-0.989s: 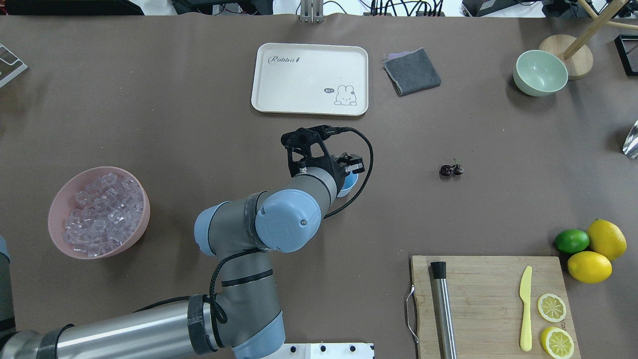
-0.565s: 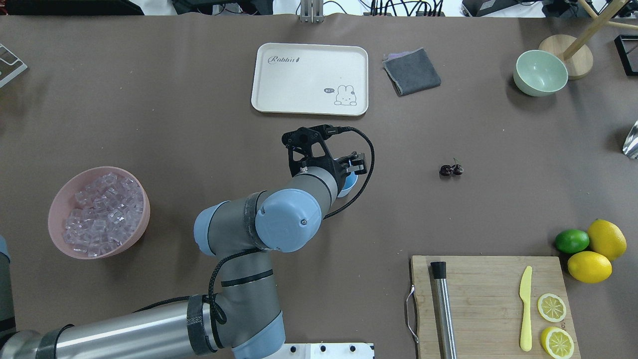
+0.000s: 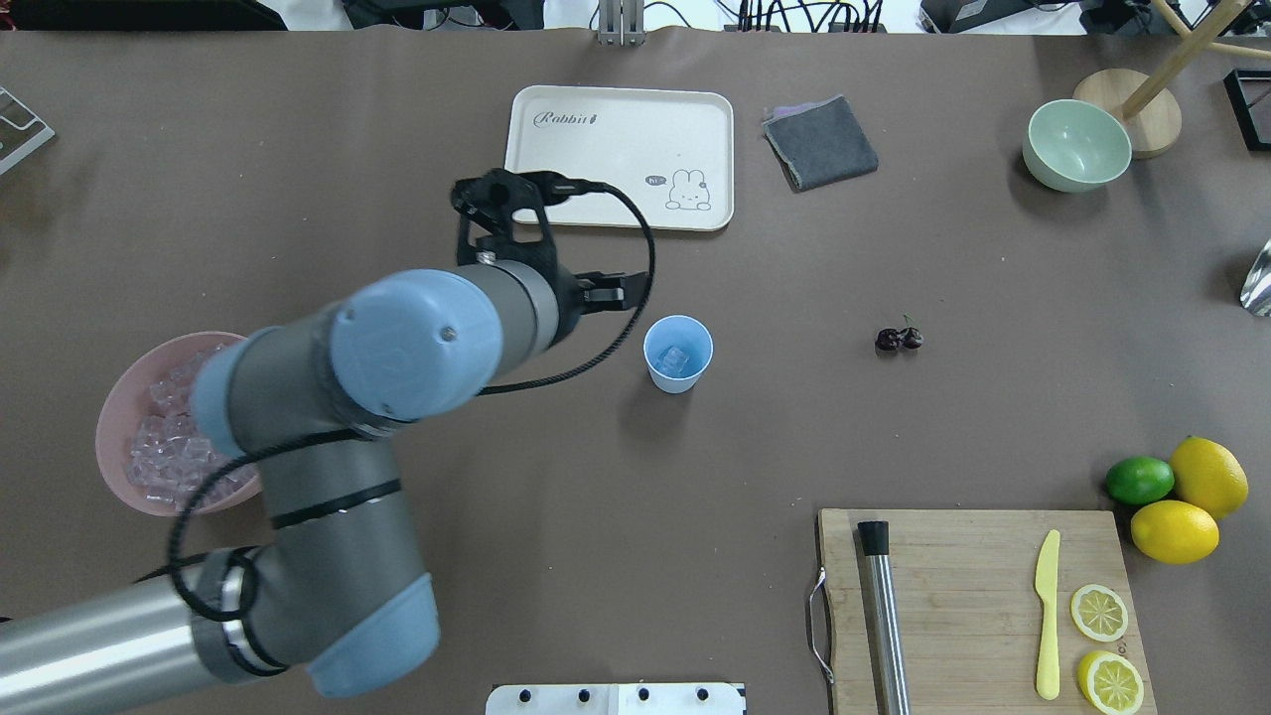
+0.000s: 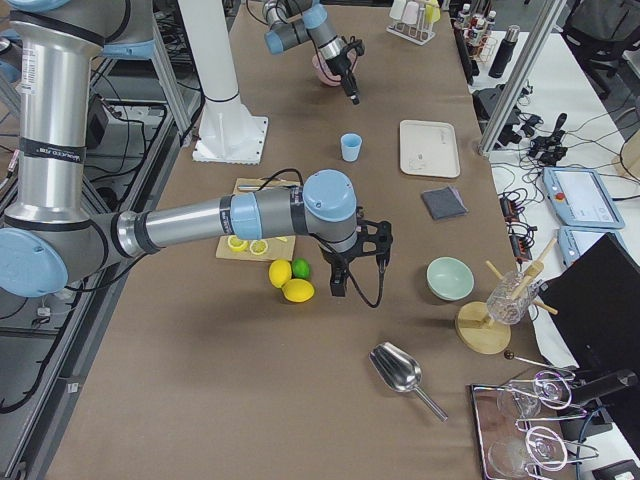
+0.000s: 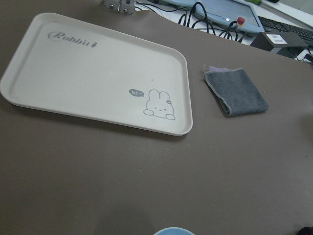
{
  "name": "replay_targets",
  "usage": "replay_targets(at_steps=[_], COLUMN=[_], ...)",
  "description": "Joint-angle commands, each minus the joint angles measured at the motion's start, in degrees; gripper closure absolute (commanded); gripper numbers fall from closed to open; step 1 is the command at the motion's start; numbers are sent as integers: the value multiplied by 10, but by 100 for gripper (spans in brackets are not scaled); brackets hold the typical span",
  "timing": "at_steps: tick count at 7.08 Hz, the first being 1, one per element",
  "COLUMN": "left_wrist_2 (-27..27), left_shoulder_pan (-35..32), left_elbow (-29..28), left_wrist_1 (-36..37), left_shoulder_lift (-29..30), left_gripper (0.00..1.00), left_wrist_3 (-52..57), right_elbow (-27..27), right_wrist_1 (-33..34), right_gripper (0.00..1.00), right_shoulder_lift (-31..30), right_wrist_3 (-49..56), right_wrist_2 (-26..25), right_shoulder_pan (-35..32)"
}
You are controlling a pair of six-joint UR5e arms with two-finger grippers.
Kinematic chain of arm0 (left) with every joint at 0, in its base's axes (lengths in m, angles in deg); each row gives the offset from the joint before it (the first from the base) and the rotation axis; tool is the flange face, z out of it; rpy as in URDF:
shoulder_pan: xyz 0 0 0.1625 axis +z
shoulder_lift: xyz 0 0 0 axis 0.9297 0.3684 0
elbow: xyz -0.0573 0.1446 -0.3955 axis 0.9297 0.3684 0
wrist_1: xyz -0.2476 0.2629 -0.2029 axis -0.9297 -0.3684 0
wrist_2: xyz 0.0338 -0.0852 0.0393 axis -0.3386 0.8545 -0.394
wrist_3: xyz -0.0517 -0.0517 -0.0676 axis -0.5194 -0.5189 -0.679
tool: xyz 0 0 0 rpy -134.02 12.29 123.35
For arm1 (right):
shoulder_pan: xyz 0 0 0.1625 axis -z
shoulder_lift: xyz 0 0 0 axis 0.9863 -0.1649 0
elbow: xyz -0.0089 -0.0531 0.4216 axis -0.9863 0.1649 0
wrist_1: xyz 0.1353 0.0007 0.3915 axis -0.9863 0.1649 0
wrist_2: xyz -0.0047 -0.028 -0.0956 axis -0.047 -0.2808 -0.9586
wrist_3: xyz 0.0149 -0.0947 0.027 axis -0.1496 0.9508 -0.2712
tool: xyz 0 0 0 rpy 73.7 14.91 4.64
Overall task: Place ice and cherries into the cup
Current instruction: 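Move the left gripper back over the pink bowl of ice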
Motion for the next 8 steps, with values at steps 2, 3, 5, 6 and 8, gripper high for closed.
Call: replay_targets(at_steps=[2, 3, 5, 6, 8], left_wrist_2=[102, 112, 114, 125, 135], left_shoulder_pan=[-115, -130, -138, -139, -133], left_elbow=[131, 173, 229, 236, 220], left_wrist_1=[84, 77, 63, 46, 15], left_shoulder_lift=[-146, -220, -299, -314, -314], left_gripper=[2, 2, 3, 2, 3], left_wrist_3=[55, 56, 55, 55, 109], right_elbow=[-4, -3, -4, -3, -3], right_wrist_1=[0, -1, 0, 0, 0], right_gripper=[0, 0, 0, 0, 0], right_shoulder_lift=[17, 21, 21, 20, 20], right_wrist_3=[-2, -1, 4, 3, -1], right_wrist_2=[12, 11, 12, 14, 15], right_shoulder_pan=[23, 23, 24, 25, 26])
